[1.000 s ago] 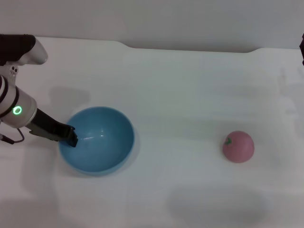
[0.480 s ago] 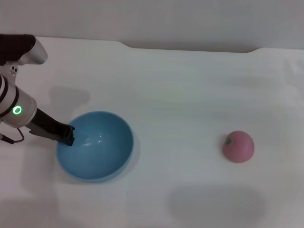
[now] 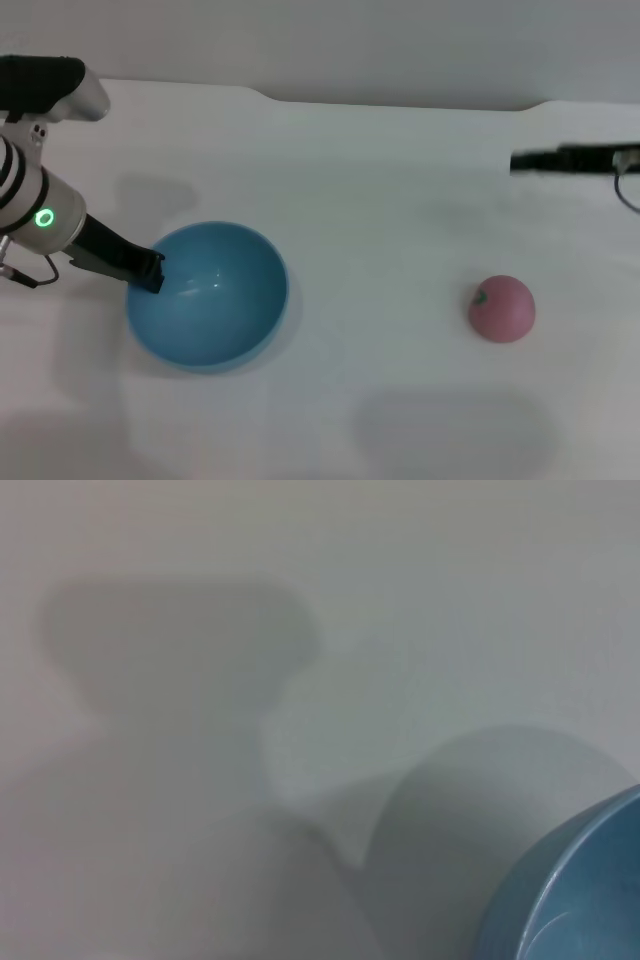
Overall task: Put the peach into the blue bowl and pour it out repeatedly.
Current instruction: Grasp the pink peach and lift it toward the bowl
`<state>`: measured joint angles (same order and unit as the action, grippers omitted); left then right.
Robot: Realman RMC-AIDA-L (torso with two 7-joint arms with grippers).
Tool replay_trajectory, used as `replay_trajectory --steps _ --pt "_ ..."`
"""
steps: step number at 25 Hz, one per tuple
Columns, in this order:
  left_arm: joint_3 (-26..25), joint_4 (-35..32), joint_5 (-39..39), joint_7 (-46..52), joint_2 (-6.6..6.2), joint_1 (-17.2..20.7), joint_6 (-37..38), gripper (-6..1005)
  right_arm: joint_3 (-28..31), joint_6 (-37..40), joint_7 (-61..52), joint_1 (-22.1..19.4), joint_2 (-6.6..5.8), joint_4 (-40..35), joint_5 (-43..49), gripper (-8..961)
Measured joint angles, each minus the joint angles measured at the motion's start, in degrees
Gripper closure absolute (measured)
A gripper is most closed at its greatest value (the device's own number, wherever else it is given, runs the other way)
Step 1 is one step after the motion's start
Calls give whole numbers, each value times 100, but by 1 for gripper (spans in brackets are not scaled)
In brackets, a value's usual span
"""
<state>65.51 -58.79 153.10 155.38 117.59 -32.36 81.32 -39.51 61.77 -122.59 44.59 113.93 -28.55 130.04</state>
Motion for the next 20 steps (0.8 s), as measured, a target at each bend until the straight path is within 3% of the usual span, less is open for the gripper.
replay_trajectory --steps 5,15,20 --pt "5 0 0 -56 6 -43 -3 1000 -46 734 -800 426 29 -138 1548 516" --pt "5 0 -2 -60 16 -71 -5 1001 -1166 1169 -1678 509 132 -118 1954 521" --pt "5 0 -12 -60 18 -82 -53 1000 -1359 1061 -1809 473 288 -105 2030 523"
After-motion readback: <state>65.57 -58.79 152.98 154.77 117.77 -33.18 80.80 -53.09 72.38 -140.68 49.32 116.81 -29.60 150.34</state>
